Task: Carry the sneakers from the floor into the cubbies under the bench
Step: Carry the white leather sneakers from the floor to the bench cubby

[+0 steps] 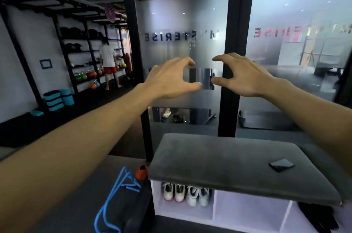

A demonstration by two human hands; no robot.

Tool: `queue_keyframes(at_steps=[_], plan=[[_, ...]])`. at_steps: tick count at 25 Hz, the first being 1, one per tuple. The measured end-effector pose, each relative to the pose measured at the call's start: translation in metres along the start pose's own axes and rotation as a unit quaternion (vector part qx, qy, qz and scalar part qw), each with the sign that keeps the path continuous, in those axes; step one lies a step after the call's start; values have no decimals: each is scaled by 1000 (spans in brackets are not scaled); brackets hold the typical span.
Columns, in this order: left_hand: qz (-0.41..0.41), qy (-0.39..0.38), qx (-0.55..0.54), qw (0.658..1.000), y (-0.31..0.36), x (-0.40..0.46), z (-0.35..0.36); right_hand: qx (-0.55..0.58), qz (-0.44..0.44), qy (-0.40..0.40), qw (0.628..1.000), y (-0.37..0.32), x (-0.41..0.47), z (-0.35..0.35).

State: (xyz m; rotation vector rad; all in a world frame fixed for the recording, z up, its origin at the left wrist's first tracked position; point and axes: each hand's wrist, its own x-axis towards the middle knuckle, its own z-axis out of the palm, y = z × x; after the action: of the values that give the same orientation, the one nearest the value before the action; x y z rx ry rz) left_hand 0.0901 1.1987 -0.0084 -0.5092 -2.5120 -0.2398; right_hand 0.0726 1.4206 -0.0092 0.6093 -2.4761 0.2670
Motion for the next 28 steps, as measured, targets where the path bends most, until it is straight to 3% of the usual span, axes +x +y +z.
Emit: queue_keyframes(at_steps=[5,11,18,24,28], plan=[[-15,6,48,999,14,2,-103,16,-46,14,999,-26,35,-86],[-78,3,82,993,-25,-60,-158,67,-115,-42,990,-88,49,-87],[-165,5,148,975,-132,-152,-225,90,-208,-45,973,-243,83,-58],[-190,13,180,965,-253,-225,-298,101,-224,-27,969,-398,119,-30],[-195,17,172,965,-323,-250,-326,113,-209,-30,971,-461,150,-10]])
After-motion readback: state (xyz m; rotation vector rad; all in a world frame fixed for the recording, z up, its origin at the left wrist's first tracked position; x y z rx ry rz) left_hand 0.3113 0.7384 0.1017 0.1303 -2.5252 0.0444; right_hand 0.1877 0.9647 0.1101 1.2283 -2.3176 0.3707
